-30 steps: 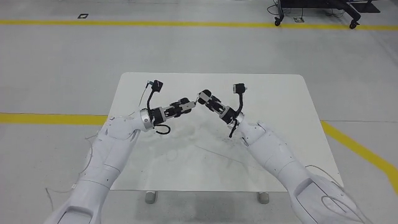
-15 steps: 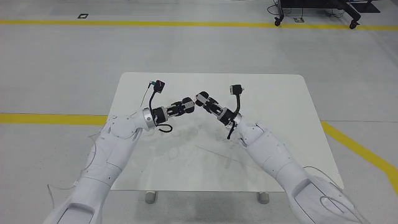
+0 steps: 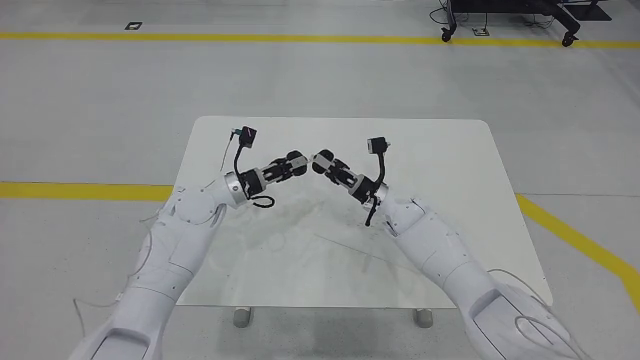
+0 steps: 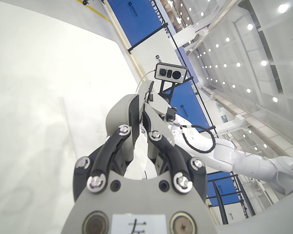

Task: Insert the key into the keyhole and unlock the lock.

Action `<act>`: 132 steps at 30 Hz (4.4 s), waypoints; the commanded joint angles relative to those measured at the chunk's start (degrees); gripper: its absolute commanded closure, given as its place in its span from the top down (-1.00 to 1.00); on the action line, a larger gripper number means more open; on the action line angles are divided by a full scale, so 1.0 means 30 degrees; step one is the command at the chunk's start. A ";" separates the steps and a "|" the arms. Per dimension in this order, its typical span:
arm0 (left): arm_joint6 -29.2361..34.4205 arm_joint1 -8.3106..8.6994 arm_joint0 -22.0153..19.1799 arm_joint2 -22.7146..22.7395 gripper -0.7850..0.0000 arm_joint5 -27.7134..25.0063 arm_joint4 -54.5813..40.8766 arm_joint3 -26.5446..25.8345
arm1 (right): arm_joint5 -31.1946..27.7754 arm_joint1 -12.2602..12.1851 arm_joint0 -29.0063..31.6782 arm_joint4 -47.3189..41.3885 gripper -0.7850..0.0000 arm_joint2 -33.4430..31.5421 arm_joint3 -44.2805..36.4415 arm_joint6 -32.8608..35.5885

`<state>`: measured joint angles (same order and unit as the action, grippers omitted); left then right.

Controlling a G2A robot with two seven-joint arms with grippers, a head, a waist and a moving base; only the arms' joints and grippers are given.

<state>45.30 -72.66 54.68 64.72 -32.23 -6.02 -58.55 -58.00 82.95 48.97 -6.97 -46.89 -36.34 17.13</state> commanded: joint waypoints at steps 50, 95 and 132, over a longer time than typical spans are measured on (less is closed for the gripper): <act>-0.1585 0.0863 0.0871 0.2017 1.00 -0.0034 0.1977 -0.2339 | 0.0000 -0.0608 0.0291 -0.1944 -1.00 -0.2647 -0.0174 0.3083; 0.4507 0.1227 0.0313 -0.1292 -1.00 1.1850 2.3836 -0.5313 | 0.0000 -0.0608 0.0291 -0.1944 -1.00 -0.2647 -0.0174 0.3083; 0.4290 0.0976 0.0361 -0.0875 -0.44 1.1580 2.3640 -0.4756 | 0.0000 -0.0608 0.0291 -0.1944 -1.00 -0.2647 -0.0174 0.3083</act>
<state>58.18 -69.71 55.81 62.13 2.51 64.90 -72.90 -58.00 81.12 49.85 -12.81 -54.84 -36.86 26.38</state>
